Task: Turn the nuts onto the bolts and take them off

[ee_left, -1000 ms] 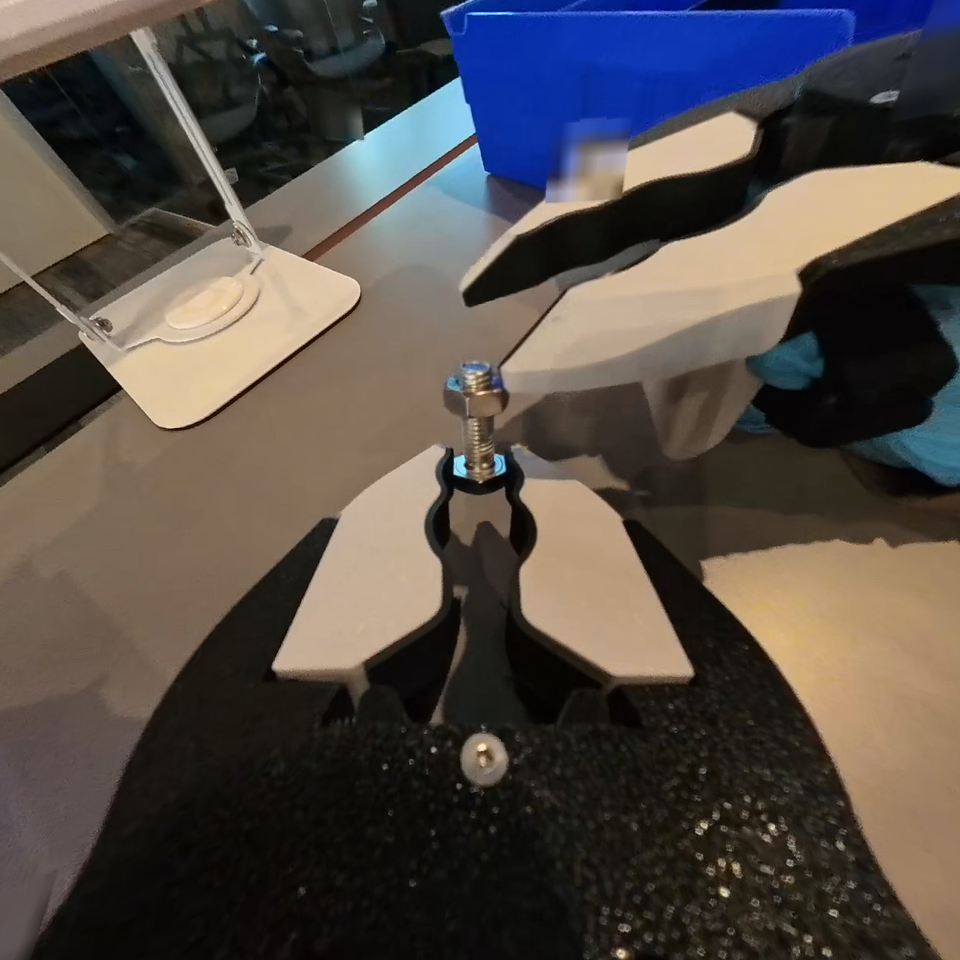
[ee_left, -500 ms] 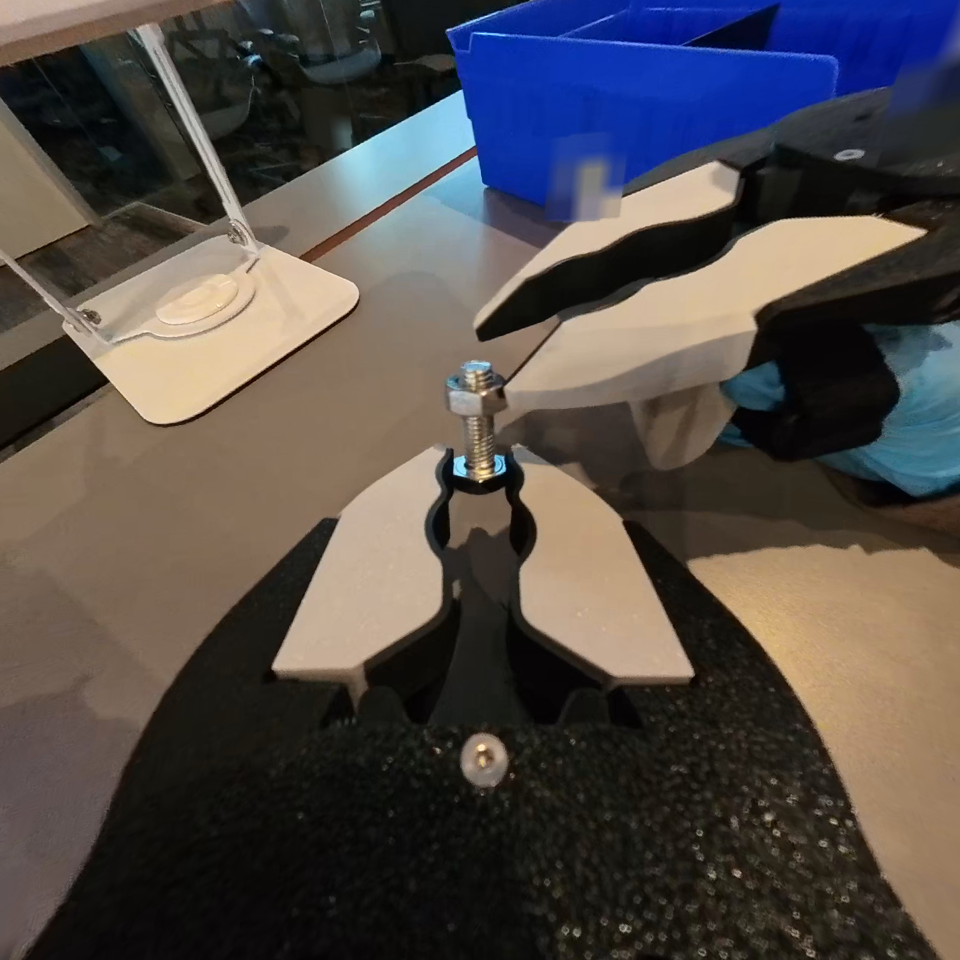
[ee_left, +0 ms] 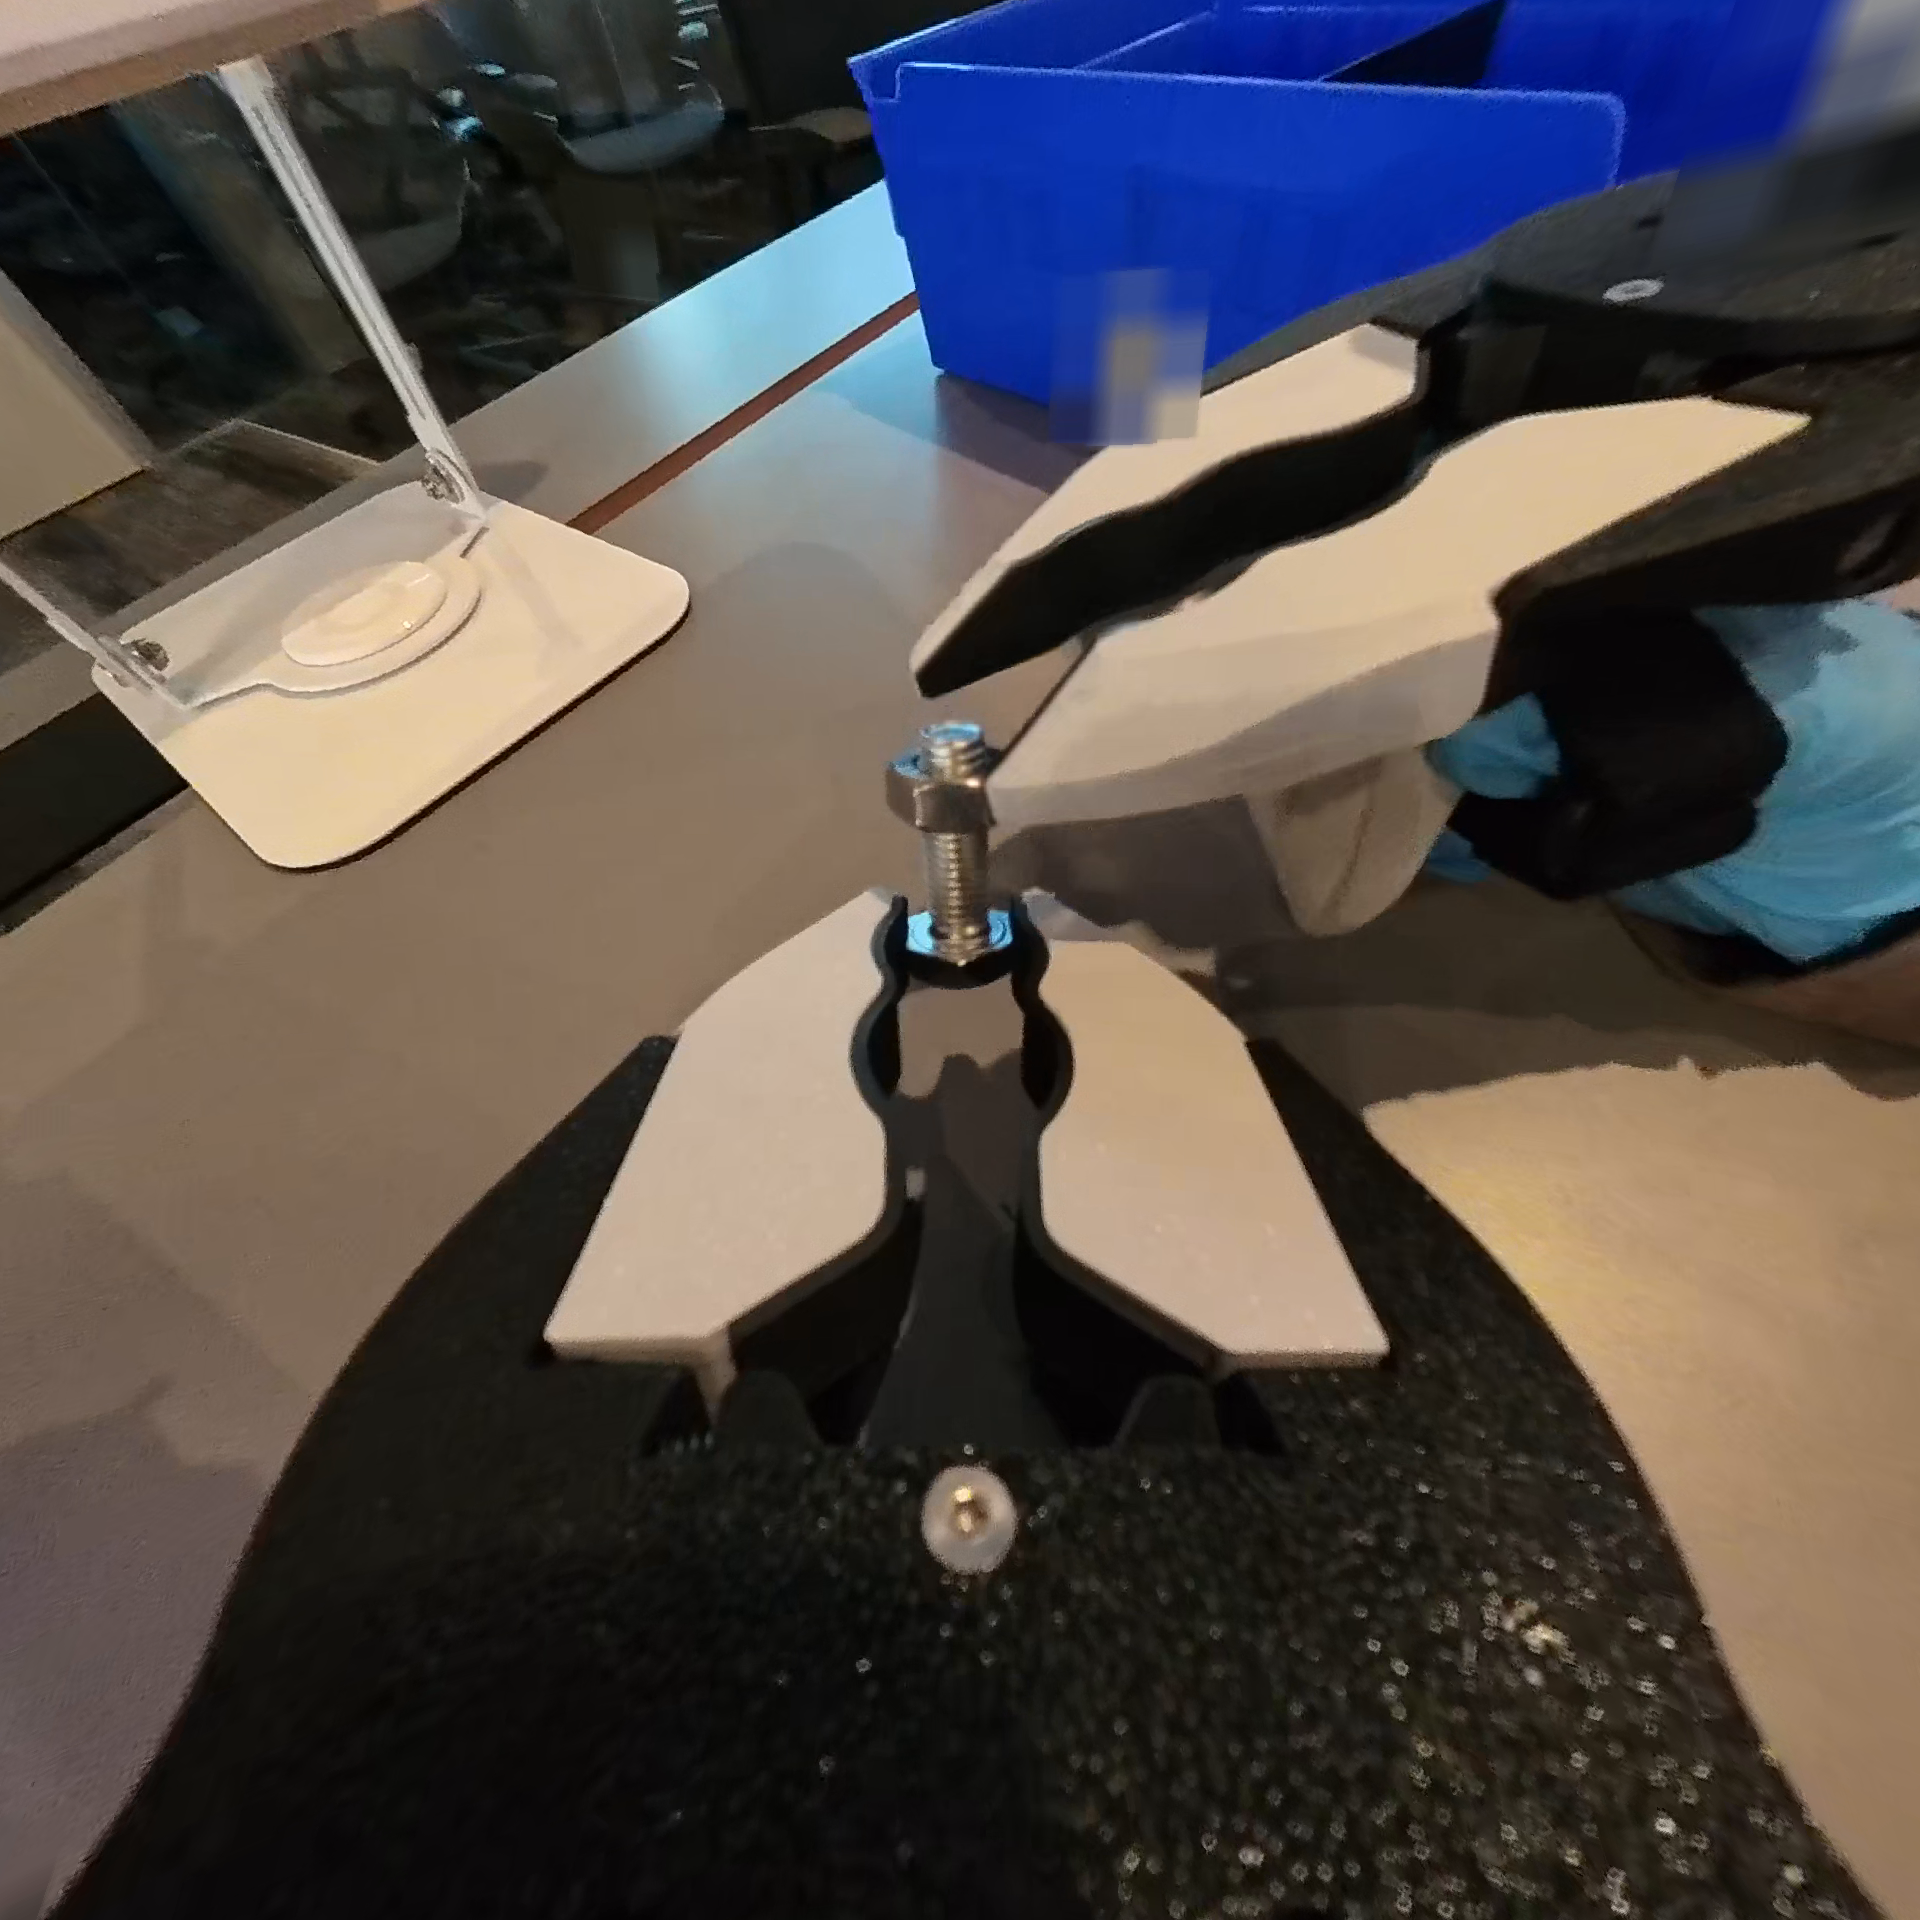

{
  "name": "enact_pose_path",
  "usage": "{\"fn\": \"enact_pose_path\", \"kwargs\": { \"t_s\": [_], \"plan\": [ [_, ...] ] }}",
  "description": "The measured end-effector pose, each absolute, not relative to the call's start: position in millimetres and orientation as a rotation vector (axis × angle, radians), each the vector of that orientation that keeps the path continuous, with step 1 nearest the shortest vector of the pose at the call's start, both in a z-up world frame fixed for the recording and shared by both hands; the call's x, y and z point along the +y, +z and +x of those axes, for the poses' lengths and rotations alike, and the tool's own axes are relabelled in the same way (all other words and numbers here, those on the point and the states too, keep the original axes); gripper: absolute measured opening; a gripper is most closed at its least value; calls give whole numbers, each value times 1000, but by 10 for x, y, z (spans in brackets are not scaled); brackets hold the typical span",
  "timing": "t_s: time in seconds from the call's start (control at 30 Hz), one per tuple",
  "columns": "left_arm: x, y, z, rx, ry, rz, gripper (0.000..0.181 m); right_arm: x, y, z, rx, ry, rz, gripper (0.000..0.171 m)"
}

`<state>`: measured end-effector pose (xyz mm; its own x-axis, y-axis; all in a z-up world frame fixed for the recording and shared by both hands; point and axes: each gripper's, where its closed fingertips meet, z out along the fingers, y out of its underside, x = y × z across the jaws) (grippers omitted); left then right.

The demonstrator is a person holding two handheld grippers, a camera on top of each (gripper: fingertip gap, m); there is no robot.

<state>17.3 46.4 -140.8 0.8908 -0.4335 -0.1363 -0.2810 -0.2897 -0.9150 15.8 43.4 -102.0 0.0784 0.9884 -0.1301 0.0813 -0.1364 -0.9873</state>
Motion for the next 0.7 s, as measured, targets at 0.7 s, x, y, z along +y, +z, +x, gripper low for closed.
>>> {"fn": "enact_pose_path", "kwargs": {
  "t_s": [0.7],
  "plan": [
    [478, -1425, 159, 500, -225, -1921, 18, 475, -1012, 140, -1094, 1234, -1439, 29]
  ]
}}
